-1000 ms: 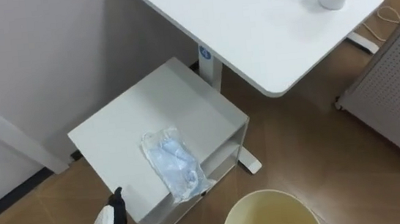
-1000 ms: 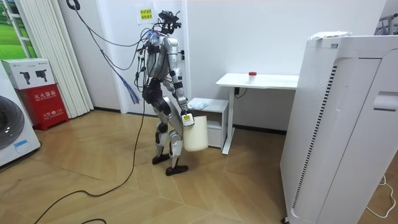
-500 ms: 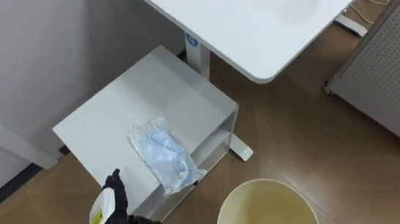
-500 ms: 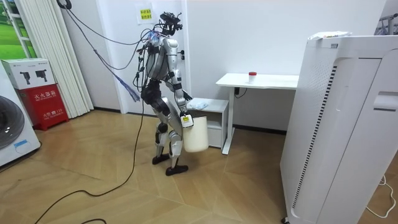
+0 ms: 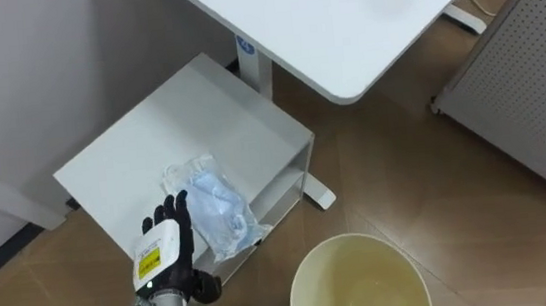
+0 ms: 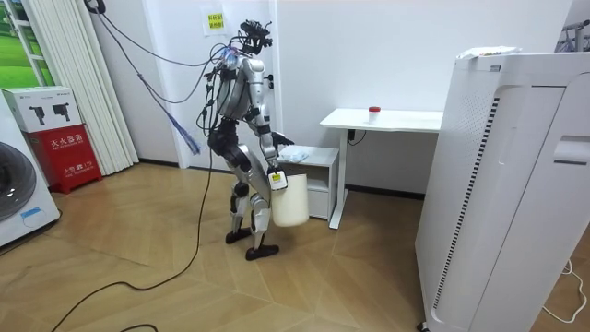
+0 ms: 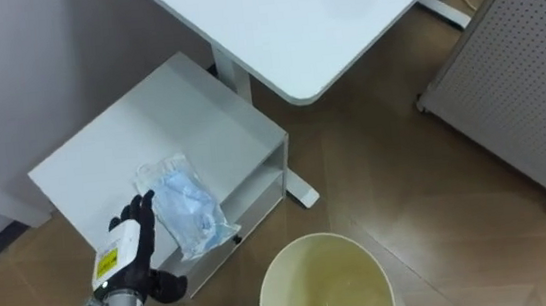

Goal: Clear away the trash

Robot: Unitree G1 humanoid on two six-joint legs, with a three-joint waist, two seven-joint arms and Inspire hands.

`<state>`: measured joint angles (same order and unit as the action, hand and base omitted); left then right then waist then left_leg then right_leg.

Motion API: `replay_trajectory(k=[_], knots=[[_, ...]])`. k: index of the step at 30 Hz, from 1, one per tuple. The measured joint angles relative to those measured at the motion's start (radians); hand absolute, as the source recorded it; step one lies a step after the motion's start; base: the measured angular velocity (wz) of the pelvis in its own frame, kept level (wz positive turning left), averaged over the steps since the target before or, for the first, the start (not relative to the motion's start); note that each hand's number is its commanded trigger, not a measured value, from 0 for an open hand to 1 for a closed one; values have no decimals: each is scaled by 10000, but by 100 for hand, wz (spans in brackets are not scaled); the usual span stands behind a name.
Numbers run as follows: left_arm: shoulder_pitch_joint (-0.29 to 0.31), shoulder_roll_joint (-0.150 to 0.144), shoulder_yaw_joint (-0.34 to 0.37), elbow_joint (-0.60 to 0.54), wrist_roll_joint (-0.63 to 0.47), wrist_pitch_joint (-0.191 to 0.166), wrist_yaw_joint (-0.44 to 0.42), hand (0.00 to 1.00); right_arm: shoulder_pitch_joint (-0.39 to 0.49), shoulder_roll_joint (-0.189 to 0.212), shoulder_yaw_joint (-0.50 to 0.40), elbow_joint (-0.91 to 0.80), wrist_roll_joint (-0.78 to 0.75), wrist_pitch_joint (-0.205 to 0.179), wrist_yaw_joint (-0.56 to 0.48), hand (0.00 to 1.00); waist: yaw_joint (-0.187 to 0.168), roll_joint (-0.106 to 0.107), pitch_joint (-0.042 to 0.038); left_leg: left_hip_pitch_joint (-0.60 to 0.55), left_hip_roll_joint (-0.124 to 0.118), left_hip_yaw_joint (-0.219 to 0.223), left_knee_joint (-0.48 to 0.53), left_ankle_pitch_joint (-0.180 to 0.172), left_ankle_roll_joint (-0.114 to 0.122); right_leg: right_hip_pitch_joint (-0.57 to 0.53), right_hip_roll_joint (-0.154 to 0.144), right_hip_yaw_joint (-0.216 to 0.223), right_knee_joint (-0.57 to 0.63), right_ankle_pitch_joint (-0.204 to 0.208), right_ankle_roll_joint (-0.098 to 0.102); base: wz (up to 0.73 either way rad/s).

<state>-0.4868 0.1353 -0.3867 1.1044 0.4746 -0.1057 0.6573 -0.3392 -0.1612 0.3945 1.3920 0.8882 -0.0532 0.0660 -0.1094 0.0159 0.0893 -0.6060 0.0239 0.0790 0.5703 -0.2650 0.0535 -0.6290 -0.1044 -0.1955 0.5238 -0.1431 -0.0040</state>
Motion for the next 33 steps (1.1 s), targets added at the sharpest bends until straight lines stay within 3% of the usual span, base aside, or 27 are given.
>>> replay_trajectory(k=[10, 14, 16, 21, 28, 33], knots=[[-127, 5, -217, 317, -4, -15, 395, 0, -19, 14, 450, -309, 90, 22, 13, 100, -176, -10, 8, -46, -8, 49, 152, -3, 4, -52, -55, 5, 164, 14, -25, 0], [-301, 9, -394, 584, 7, -17, 396, 0, -3, 16, 644, -317, 158, -10, 47, 100, -326, -43, 52, -113, -5, 126, 156, -2, 6, -153, -59, 56, 187, 13, -26, -4], [-316, 7, -397, 644, 7, -17, 384, 0, -18, 14, 636, -325, 251, -28, 107, 100, -419, -40, 113, -164, -4, 127, 166, -2, 7, -203, -57, 54, 187, 7, -35, 0], [-401, 22, -397, 682, 4, -11, 360, 0, -35, -34, 549, -355, 672, -183, 228, 100, -539, -24, 135, -730, 44, 172, 493, -37, 23, -763, -43, 69, 395, -19, -64, -3], [-768, 71, -401, 695, 288, -15, 291, 0, -50, -92, 551, -394, 1069, -293, 212, 100, -581, 28, 168, -1553, 339, 256, 1583, -516, 42, -1475, 28, 84, 1268, -275, -169, -5], [-869, 93, -379, 758, 391, -33, 289, 0, -39, -158, 549, -405, 1273, -389, 259, 100, -597, 28, 168, -1961, 371, 358, 2135, -619, 55, -1955, 24, 293, 1751, -414, -202, -7]])
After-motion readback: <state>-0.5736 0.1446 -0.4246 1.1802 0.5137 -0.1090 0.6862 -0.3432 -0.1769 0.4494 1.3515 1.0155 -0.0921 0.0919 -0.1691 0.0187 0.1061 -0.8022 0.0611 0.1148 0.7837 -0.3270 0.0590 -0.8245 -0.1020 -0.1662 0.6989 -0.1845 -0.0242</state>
